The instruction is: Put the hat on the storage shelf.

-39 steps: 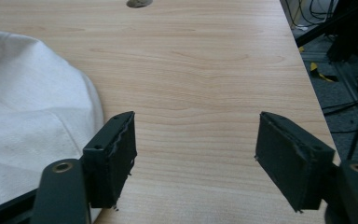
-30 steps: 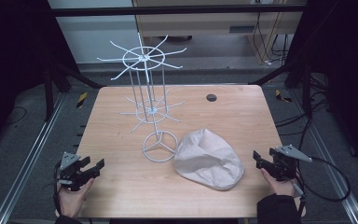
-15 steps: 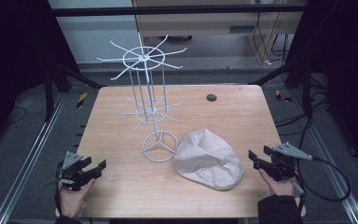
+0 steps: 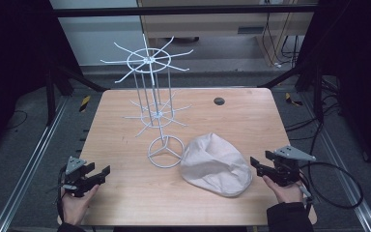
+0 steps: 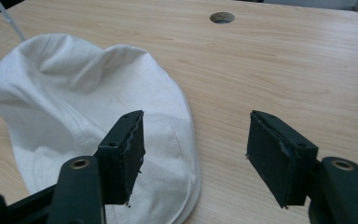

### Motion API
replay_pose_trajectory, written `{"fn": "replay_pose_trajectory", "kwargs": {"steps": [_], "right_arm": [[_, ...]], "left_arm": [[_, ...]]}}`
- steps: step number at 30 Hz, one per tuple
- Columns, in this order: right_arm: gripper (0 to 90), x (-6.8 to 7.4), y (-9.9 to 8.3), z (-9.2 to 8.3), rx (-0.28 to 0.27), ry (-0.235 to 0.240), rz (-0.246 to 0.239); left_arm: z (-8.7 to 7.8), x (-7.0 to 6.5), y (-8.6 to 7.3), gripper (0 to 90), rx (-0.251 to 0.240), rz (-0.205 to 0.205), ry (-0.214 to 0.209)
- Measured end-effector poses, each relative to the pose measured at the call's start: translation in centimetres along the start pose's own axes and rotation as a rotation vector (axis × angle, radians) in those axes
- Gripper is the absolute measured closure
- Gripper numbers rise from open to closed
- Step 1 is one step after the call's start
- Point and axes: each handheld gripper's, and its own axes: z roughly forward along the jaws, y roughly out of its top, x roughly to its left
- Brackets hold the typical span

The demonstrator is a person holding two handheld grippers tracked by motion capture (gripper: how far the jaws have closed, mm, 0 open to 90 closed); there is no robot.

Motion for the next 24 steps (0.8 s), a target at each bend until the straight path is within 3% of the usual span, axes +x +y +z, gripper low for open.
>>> {"fn": "replay_pose_trajectory", "kwargs": {"steps": [13, 24], "right_arm": [[36.1, 1.7, 1.4, 0.3, 0.023, 0.023, -0.102], [35.7, 3.1, 2.9, 0.1, 0.04, 0.077, -0.17]], "left_arm": [[0.1, 0.0, -0.1, 33.5, 0.008, 0.011, 0.0], [0.3, 0.2, -0.2, 33.1, 0.018, 0.005, 0.009]]}}
